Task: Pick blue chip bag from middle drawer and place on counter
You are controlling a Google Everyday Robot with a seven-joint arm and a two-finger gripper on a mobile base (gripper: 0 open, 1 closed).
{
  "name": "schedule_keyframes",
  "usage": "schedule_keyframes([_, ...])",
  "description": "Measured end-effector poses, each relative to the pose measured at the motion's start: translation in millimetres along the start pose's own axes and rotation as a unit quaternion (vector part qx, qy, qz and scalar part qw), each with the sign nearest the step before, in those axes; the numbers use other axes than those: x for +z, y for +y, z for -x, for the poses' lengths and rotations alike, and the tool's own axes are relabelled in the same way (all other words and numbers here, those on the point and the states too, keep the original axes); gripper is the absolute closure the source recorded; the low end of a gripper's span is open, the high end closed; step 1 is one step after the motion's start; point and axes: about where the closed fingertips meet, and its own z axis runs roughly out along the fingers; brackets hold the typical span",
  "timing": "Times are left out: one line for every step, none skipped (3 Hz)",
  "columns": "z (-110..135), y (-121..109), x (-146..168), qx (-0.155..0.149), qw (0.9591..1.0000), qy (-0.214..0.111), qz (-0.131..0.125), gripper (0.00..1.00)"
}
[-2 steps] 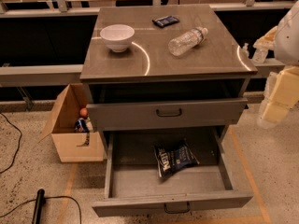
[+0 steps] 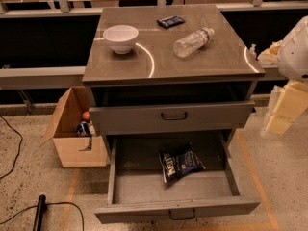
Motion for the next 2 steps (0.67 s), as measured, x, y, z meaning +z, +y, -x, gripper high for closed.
schedule_keyframes([-6.9, 8.5, 62.0, -0.008, 0.9985, -0.046, 0.029, 0.00])
schedule_keyframes([-12.6, 19.4, 132.3, -0.017, 0.9940, -0.098, 0.046, 0.00])
